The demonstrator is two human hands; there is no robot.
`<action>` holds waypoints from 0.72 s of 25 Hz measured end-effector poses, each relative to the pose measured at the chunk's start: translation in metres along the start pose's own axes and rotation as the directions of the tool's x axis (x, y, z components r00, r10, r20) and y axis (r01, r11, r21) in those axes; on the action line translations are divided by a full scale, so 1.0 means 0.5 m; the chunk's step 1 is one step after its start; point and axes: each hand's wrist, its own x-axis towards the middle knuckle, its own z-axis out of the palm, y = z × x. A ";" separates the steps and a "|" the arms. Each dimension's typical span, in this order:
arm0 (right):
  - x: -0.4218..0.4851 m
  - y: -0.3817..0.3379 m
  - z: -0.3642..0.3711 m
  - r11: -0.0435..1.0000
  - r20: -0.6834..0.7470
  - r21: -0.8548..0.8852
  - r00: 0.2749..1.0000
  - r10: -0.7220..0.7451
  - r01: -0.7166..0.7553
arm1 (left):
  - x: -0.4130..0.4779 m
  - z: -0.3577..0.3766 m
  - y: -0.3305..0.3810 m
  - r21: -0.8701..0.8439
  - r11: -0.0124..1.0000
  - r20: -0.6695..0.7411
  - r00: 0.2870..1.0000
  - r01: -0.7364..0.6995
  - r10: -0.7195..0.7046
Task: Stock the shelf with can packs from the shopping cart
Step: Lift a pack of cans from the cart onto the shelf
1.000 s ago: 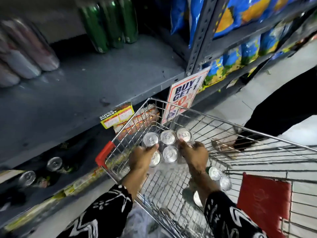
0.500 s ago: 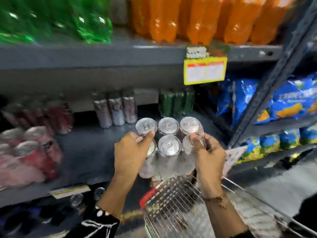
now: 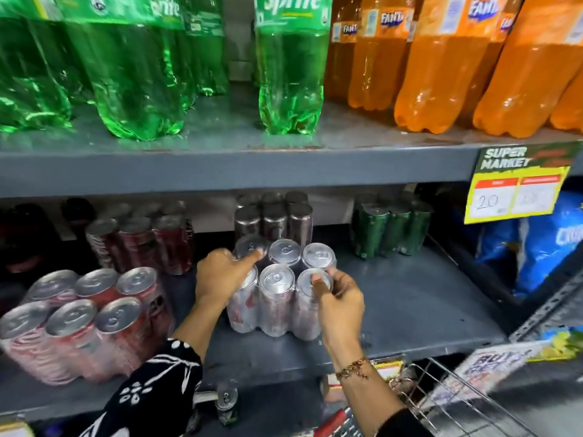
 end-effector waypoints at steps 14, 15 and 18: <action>-0.094 0.123 -0.138 0.596 0.621 -0.485 0.732 -0.280 0.639 | -0.142 0.109 -0.007 0.270 0.825 -0.298 0.771 -0.497 0.563; -0.100 0.134 -0.192 0.563 0.632 -0.519 0.732 -0.253 0.643 | -0.196 0.145 -0.017 0.229 0.801 -0.271 0.754 -0.553 0.598; -0.121 0.222 -0.392 0.515 0.500 -0.695 0.852 -0.154 0.501 | -0.376 0.285 -0.063 0.132 0.764 -0.001 0.771 -0.632 0.637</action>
